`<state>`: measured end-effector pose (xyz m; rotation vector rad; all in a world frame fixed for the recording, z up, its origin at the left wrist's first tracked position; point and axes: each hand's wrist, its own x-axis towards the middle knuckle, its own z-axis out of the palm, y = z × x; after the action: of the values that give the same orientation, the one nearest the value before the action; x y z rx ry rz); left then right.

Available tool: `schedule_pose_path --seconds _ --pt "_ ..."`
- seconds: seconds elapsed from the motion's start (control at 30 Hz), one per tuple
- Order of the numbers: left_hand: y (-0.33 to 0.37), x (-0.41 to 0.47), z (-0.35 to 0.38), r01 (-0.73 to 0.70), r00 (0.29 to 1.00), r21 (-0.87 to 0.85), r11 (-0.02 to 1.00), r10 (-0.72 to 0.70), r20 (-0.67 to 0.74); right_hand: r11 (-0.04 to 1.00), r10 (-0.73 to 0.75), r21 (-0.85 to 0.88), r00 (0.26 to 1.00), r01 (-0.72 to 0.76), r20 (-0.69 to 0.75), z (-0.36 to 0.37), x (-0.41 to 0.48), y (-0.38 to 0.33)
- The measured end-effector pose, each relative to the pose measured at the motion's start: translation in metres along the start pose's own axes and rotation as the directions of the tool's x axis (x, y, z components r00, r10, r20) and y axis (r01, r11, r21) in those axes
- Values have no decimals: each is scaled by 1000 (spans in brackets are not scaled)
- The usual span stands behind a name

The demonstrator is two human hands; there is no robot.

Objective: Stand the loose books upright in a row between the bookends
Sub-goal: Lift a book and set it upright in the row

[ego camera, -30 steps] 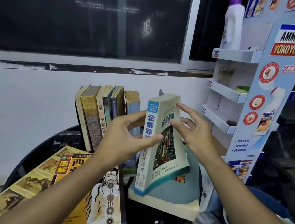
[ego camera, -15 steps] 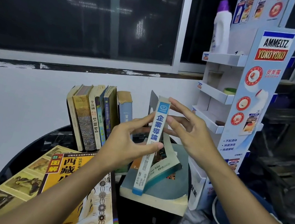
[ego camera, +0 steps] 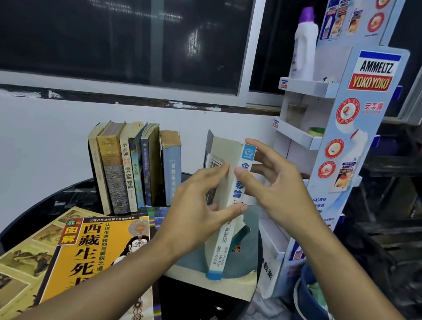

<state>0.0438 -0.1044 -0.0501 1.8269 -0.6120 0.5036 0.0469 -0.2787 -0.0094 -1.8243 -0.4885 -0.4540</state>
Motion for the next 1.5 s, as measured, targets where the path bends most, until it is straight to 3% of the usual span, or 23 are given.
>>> schedule_pose_path --seconds 0.27,0.53,0.9,1.13,1.37,1.5 --pt "3 -3 18 26 999 -63 998 -25 23 991 2 -133 999 -8 -47 -16 2 -2" --pt "2 0 27 2 999 -6 1000 -2 40 950 7 -309 995 -38 -103 -25 -1 0" --pt "-9 3 16 6 999 148 989 -13 51 921 12 -382 984 -81 -179 -18 3 -4" --pt "-13 1 19 31 998 105 994 -36 53 899 24 -427 984 -99 -178 -13 3 -8" --pt "-12 13 -3 3 1000 119 993 -6 28 886 -64 -462 971 -51 -229 -1 16 -29" --pt "-23 36 -28 11 999 226 974 -19 31 861 -125 -509 967 -5 -222 5 31 -43"
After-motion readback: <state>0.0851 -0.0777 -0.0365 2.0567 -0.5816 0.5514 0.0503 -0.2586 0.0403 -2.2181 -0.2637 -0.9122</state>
